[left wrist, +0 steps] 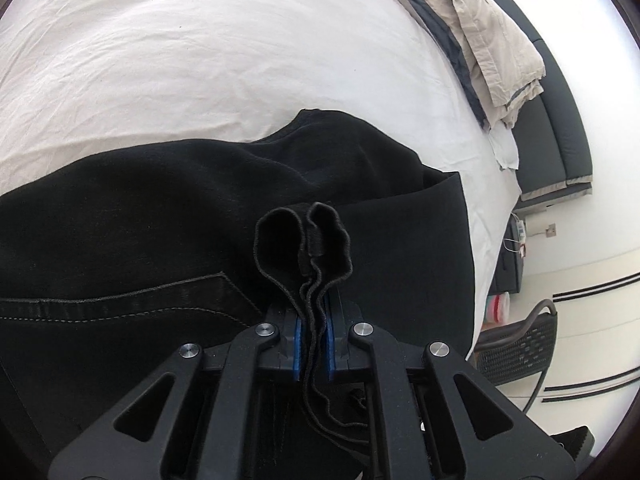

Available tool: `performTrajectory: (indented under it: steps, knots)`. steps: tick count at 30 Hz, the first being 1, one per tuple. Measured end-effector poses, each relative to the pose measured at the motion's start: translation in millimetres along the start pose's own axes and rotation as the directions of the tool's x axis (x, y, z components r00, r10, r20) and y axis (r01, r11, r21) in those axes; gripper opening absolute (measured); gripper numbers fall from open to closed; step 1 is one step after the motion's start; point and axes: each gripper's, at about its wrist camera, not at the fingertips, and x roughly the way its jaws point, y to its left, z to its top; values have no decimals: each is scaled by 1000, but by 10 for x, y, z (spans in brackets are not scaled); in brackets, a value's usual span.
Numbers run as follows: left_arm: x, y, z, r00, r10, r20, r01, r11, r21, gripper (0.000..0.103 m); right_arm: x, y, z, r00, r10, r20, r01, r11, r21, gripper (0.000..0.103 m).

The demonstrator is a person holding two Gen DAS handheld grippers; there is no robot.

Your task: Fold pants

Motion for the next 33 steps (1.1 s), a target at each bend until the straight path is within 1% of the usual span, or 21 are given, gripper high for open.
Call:
performTrajectory:
  steps: [2, 4, 6, 7, 8, 9, 11, 14, 15, 16, 18, 20, 22, 24, 25, 26, 27, 30, 31, 32, 33]
  knots:
    - [30, 75, -13, 1000, 8, 2, -8, 1000, -9, 11, 104, 0, -8, 999, 20, -39, -20, 1000, 6, 20]
    - [36, 103, -1, 1000, 2, 6, -2, 1000, -8, 12, 108, -33, -12, 998, 56, -41, -54, 998, 41, 29]
    - [-22, 82, 20, 999, 33, 18, -33, 999, 8, 17, 70, -83, -18, 992, 121, -41, -118, 990, 73, 47]
    - [-81, 81, 30, 998, 56, 24, -57, 998, 20, 22, 36, -101, -27, 986, 162, -42, -158, 983, 91, 60]
    - [-135, 61, 51, 996, 84, 37, -85, 996, 34, 30, -7, -141, -46, 977, 210, -37, -205, 973, 110, 66]
    - [-210, 48, 65, 994, 100, 50, -102, 994, 45, 33, -59, -180, -69, 969, 243, -33, -237, 963, 126, 66]
    - [-423, 56, 103, 982, 155, 104, -161, 986, 50, 62, -178, -309, -112, 955, 296, -26, -287, 942, 174, 66]
    - [-822, 129, 155, 950, 255, 180, -264, 964, 24, 63, -419, -695, -139, 925, 378, 49, -377, 889, 260, 66]
    - [-932, 105, 155, 938, 276, 209, -284, 959, 8, 63, -479, -886, -144, 913, 400, 83, -406, 866, 292, 66]
    - [-1019, 71, 134, 935, 263, 239, -273, 962, 9, 63, -526, -1078, -170, 899, 422, 118, -436, 836, 332, 66]
    - [-1073, -113, 60, 942, 204, 268, -224, 973, 47, 63, -453, -1670, -140, 860, 477, 184, -508, 754, 417, 66]
    - [-959, -382, -62, 952, 146, 269, -182, 977, 115, 63, -374, -2148, -153, 834, 496, 239, -546, 685, 483, 66]
    - [-755, -582, -181, 965, 87, 246, -127, 980, 153, 63, -165, -2545, -94, 762, 577, 294, -634, 573, 519, 62]
    - [-360, -873, -299, 981, 52, 186, -87, 980, 182, 63, 65, -2806, -66, 727, 606, 324, -664, 498, 557, 59]
    - [-228, -921, -358, 984, 64, 165, -96, 977, 190, 63, 214, -2894, -53, 696, 637, 331, -684, 450, 574, 59]
    - [-111, -938, -417, 986, 86, 142, -114, 974, 198, 63, 344, -2971, -52, 690, 640, 339, -686, 428, 589, 59]
    - [-27, -926, -471, 987, 111, 120, -133, 971, 200, 63, 476, -3022, -59, 696, 638, 331, -674, 420, 607, 59]
    - [38, -885, -591, 983, 133, 123, -158, 962, 224, 63, 875, -3060, -196, 677, 676, 291, -648, 361, 671, 58]
    - [11, -875, -614, 984, 127, 124, -153, 962, 227, 63, 931, -3036, -245, 673, 684, 281, -645, 358, 675, 51]
    - [-22, -868, -635, 985, 117, 126, -144, 962, 233, 63, 927, -3018, -287, 662, 691, 289, -658, 351, 666, 49]
    - [-35, -862, -666, 986, 108, 130, -137, 960, 246, 63, 885, -3001, -330, 643, 701, 308, -678, 334, 655, 49]
